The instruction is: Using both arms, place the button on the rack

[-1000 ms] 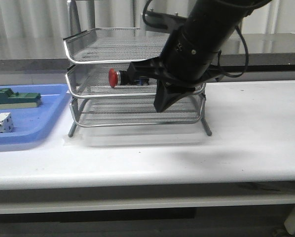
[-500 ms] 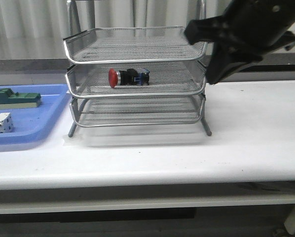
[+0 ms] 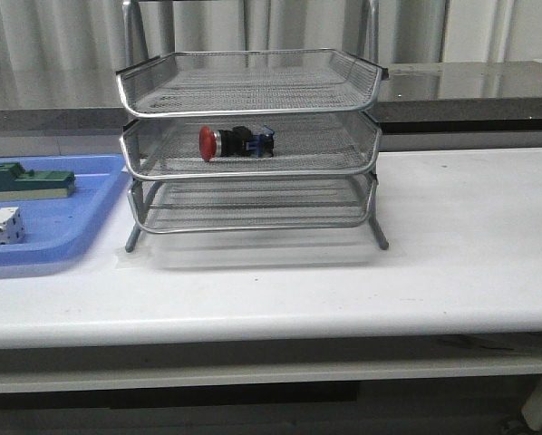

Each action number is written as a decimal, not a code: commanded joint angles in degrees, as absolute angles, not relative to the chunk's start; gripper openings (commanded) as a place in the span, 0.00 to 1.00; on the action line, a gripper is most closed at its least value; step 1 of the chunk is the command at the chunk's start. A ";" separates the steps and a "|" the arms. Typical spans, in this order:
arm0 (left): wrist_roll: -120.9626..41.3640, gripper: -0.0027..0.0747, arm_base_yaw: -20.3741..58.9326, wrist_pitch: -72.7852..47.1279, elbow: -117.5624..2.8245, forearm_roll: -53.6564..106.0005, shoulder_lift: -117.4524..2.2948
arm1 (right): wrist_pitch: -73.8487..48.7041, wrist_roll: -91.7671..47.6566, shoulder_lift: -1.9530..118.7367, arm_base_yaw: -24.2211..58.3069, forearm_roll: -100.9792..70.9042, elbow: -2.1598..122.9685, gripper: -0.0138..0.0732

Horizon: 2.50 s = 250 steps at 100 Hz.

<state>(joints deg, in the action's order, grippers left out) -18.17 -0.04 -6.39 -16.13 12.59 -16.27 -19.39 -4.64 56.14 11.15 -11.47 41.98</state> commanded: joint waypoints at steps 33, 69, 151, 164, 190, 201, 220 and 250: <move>-17.70 0.01 0.00 -1.63 -17.80 13.27 -16.63 | -13.64 -4.91 33.13 10.64 -10.76 31.67 0.09; -17.70 0.01 0.00 -1.63 -17.80 13.27 -16.63 | -17.14 -4.91 24.95 10.64 -7.59 29.93 0.09; -17.70 0.01 0.00 -1.63 -17.80 13.27 -16.63 | -16.91 -4.91 24.46 10.64 -6.49 29.87 0.09; -17.70 0.01 0.00 -1.63 -17.80 13.27 -16.63 | -16.96 -4.79 22.37 9.47 -4.47 29.75 0.09; -17.70 0.01 0.00 -1.63 -17.80 13.27 -16.63 | -15.48 -1.00 14.68 3.90 -1.00 25.24 0.09; -17.70 0.01 0.00 -1.63 -17.80 13.27 -16.63 | -14.17 0.68 10.49 3.21 0.00 20.92 0.09; -17.70 0.01 0.00 -1.63 -17.80 13.27 -16.63 | -11.38 1.11 3.53 3.21 0.62 14.06 0.09; -17.70 0.01 0.00 -1.63 -17.80 13.27 -16.63 | -4.79 1.11 -1.79 3.21 0.76 5.97 0.09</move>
